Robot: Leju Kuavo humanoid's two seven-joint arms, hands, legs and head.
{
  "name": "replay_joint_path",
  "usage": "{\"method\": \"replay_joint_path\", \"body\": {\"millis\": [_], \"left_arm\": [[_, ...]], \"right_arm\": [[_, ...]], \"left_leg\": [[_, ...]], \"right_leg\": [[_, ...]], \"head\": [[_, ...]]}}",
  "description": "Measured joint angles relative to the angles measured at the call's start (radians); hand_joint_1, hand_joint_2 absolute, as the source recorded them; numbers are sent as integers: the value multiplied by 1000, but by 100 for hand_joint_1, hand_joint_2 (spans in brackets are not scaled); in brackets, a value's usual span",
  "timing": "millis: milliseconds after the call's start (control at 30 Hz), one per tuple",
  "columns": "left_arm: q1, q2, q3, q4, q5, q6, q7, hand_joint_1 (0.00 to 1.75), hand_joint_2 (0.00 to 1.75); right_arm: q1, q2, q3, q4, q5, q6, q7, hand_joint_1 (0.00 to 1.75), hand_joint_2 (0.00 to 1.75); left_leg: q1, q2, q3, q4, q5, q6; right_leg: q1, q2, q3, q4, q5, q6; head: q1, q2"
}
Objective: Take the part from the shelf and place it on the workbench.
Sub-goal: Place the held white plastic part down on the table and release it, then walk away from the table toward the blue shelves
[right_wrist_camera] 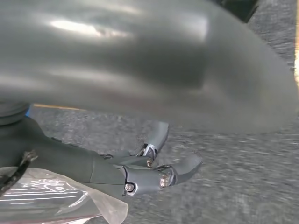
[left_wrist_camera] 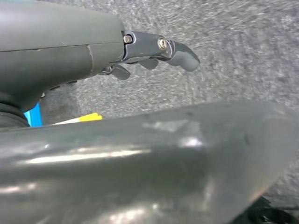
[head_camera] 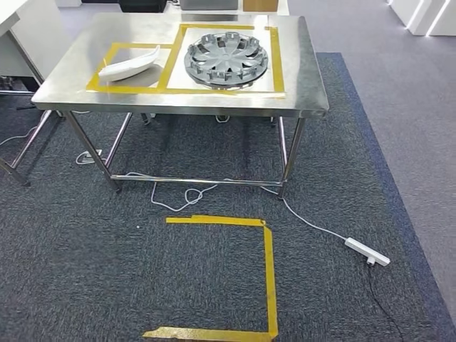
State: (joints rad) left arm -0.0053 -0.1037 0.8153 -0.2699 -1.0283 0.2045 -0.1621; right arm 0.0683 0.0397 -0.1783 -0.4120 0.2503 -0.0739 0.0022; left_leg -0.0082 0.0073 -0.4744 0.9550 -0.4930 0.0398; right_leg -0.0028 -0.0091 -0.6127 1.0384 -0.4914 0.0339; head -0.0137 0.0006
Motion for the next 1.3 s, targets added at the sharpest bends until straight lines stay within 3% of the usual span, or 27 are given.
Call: {"method": "replay_joint_path", "body": {"millis": [67,100,133,167,200,233,267,333,367,433,467,533,600,633,667,700,800,867,1000,1167,1300], "left_arm": [[-1,2,1,3,-1,1,-1,0,0],[-2,3,1,5,-1,1,-1,0,0],[-2,3,1,7,-1,1,-2,0,0],[-3,3,1,9,-1,1,-2,0,0],[-3,3,1,11,-1,1,-3,0,0],[-3,3,1,12,-1,1,-3,0,0],[-4,4,1,13,-1,1,-4,0,0],[-6,5,2,15,-1,4,-4,0,0],[-7,6,2,16,-1,6,-5,0,0],[-8,8,4,18,-1,11,-5,0,0],[-6,8,5,19,-1,13,-5,0,0],[-1,9,7,22,-1,17,-4,0,0],[1,8,8,24,0,20,-3,0,0],[1,8,8,25,1,21,-2,0,0],[1,9,8,26,2,23,-2,0,0],[2,9,9,26,3,24,-1,0,0],[1,11,9,27,6,24,-1,0,0],[0,11,9,27,7,24,0,0,0],[2,11,10,30,8,24,0,0,0],[-3,12,15,35,9,20,-1,0,0],[-3,5,22,37,24,43,6,0,0]], "right_arm": [[-7,1,-6,5,3,-1,-4,0,0],[-11,1,-9,6,4,-2,-5,0,0],[-14,1,-10,8,4,-2,-6,0,0],[-16,1,-12,9,5,-2,-6,0,0],[-17,1,-13,10,5,-2,-7,0,0],[-18,1,-14,10,5,-3,-8,0,0],[-19,3,-15,11,5,-3,-10,0,0],[-24,6,-19,13,3,-4,-14,0,0],[-26,8,-22,17,1,-5,-17,0,0],[-26,13,-30,28,-4,-5,-20,0,0],[-24,15,-34,33,-6,-5,-22,0,0],[-22,18,-41,41,-11,-5,-25,0,0],[-21,18,-48,47,-14,-4,-30,0,0],[-20,18,-51,52,-15,-4,-32,0,0],[-20,19,-54,56,-16,-3,-34,0,0],[-20,20,-57,60,-17,-2,-36,0,0],[-22,25,-61,66,-21,-2,-42,0,0],[-24,27,-65,69,-25,-2,-46,0,0],[-25,27,-76,73,-33,-2,-52,0,0],[-26,29,-89,77,-43,0,-60,0,0],[-25,29,-98,78,-49,-1,-66,0,0]], "left_leg": [[1,3,-34,1,26,6],[0,4,-52,2,41,5],[0,5,-72,3,56,4],[1,7,-93,6,70,1],[1,7,-113,9,85,-2],[2,7,-131,13,98,-6],[1,7,-146,19,109,-11],[-1,7,-164,28,129,-22],[-1,7,-169,29,138,-28],[3,7,-174,28,150,-40],[5,6,-179,38,134,-46],[9,3,-199,114,44,-58],[12,1,-226,251,-56,-67],[12,1,-230,305,-74,-69],[13,0,-221,326,-71,-69],[13,0,-193,306,-53,-68],[10,-3,-48,97,-1,-51],[8,-5,-7,18,1,-42],[5,-4,-15,7,0,-38],[-3,-3,-21,8,7,-25],[-5,-2,-25,11,11,-20]], "right_leg": [[-3,4,-31,110,-106,9],[-5,5,-42,173,-139,13],[-6,5,-42,220,-143,16],[-7,5,-28,240,-119,18],[-9,5,1,227,-82,20],[-11,5,47,180,-49,21],[-12,5,109,104,-40,21],[-11,8,210,-49,-74,11],[-8,8,233,-92,-93,2],[-6,5,224,-103,-92,-21],[-6,3,216,-102,-83,-32],[-8,-1,194,-101,-61,-46],[-6,-2,170,-99,-41,-50],[-6,-2,158,-97,-32,-49],[-6,-2,149,-95,-26,-48],[-6,-2,141,-91,-21,-46],[-4,-2,126,-79,-10,-37],[0,-2,115,-71,-6,-31],[1,-2,96,-66,0,-42],[-8,-1,88,-71,12,-22],[-10,0,85,-72,17,-15]], "head": [[4,0],[5,0],[5,0],[6,0],[6,0],[6,0],[6,0],[6,0],[6,0],[5,0],[5,0],[1,0],[-3,0],[-4,0],[-4,0],[-4,0],[-4,0],[-3,0],[0,0],[-1,0],[-1,0]]}}
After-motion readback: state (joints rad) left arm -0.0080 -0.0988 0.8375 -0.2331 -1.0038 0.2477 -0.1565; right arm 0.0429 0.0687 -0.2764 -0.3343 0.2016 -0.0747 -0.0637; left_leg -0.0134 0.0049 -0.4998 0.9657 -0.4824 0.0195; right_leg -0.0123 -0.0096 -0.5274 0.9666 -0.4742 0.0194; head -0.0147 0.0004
